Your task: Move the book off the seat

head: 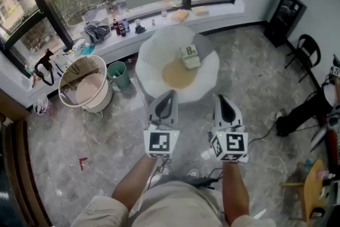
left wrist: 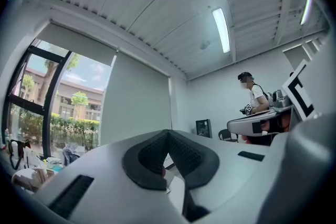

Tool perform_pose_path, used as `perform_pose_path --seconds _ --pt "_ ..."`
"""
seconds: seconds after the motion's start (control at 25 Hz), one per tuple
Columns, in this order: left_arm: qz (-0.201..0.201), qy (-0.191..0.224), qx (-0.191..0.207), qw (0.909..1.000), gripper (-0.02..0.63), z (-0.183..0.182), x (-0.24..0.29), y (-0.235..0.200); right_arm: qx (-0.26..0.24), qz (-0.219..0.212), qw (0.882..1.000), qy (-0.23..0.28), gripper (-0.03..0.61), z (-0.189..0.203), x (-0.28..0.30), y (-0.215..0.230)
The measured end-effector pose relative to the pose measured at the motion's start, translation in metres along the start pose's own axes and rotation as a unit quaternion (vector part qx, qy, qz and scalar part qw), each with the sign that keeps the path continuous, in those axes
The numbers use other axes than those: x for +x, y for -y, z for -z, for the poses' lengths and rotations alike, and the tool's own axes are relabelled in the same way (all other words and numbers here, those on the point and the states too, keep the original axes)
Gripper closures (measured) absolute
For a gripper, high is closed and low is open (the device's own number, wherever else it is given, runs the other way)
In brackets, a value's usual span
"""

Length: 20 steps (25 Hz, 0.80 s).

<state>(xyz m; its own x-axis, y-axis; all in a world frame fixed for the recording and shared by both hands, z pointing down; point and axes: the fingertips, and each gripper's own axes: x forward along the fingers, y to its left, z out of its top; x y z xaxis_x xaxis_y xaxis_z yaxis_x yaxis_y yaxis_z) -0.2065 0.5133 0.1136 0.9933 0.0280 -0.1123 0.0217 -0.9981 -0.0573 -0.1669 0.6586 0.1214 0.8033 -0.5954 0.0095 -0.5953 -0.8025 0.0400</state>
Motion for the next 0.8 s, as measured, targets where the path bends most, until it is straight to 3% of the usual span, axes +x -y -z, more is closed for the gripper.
perform_pose_path --seconds 0.48,0.8 --pt "0.022 -0.002 -0.004 0.9997 0.614 0.010 0.009 -0.034 0.005 0.024 1.000 -0.010 0.575 0.009 0.020 -0.020" --pt "0.013 -0.011 -0.010 0.9998 0.614 0.025 0.046 -0.056 0.008 0.014 1.000 -0.015 0.575 0.017 0.073 -0.010"
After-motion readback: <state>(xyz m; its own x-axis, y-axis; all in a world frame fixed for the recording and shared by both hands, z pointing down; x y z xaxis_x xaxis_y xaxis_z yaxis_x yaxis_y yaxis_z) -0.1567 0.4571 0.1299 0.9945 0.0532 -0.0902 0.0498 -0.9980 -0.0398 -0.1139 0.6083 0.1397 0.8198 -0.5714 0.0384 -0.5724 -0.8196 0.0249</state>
